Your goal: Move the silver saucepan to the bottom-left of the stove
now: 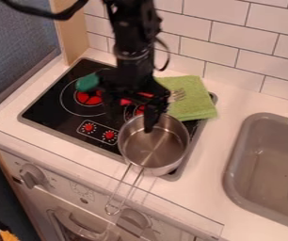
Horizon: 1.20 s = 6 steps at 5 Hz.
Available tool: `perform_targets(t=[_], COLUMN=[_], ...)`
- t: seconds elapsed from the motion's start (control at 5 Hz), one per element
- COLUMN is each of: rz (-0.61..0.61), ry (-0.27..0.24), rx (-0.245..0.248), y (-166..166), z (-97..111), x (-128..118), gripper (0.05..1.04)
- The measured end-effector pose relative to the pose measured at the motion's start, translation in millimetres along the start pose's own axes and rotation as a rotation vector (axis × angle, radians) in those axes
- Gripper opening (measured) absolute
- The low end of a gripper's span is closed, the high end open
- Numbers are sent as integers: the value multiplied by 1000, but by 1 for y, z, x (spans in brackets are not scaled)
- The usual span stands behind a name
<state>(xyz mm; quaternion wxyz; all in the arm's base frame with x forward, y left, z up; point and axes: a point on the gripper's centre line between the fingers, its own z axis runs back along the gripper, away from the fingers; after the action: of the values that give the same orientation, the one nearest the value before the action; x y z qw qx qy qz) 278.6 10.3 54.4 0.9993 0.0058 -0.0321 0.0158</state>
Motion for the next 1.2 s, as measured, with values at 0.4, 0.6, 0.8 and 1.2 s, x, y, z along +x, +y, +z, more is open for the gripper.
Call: perform_targets(t=[0.4, 0.6, 0.8, 1.2], rz=[-76, -99, -134, -160], ry=[-58, -94, -110, -100], rx=[-55, -79, -75, -72], y=[1, -3, -8, -10], z=[-25, -38, -43, -44], x=[-1, 2, 6, 6], gripper=[1000, 944, 651, 148])
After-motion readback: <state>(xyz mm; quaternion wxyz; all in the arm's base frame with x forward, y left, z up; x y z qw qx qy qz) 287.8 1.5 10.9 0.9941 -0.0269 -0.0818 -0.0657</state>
